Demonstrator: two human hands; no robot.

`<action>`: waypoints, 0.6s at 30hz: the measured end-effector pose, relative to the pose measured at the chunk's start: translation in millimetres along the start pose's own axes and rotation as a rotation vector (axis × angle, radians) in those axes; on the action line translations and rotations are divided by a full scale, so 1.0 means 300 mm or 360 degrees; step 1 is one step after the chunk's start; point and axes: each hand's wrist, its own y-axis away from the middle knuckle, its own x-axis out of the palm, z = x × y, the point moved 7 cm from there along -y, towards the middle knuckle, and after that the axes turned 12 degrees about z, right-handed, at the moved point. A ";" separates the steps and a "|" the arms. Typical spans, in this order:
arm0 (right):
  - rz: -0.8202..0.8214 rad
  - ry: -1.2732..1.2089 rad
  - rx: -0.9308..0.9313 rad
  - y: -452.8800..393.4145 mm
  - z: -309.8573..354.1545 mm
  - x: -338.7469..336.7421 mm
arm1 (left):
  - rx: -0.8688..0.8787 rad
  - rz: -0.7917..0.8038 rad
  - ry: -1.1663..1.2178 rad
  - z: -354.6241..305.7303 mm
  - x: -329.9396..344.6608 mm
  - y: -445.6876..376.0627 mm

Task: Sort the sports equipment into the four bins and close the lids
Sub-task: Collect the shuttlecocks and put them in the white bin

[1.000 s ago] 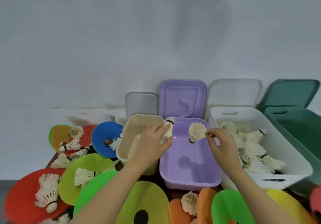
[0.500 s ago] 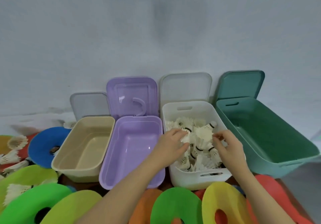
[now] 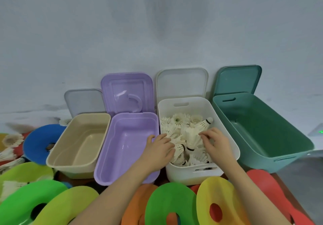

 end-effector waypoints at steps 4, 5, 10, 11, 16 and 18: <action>0.0326 0.0030 -0.0006 -0.006 0.017 0.055 | -0.0006 0.0006 -0.0012 0.007 -0.002 0.017; 0.0423 0.0099 0.0006 0.003 0.013 0.080 | -0.0013 -0.0001 -0.0005 0.010 0.000 0.022; 0.0513 0.0352 0.0030 0.049 0.008 0.124 | -0.0059 -0.0040 0.0019 0.025 0.006 0.041; 0.0470 0.0314 0.0006 0.048 0.022 0.116 | -0.0071 -0.0072 0.0027 0.031 -0.002 0.048; 0.0363 0.0338 -0.0126 0.018 0.122 0.136 | -0.0110 -0.0184 0.0026 0.089 -0.071 0.123; 0.0369 0.0331 -0.0176 0.006 0.175 0.167 | -0.0160 -0.0191 0.0014 0.139 -0.096 0.166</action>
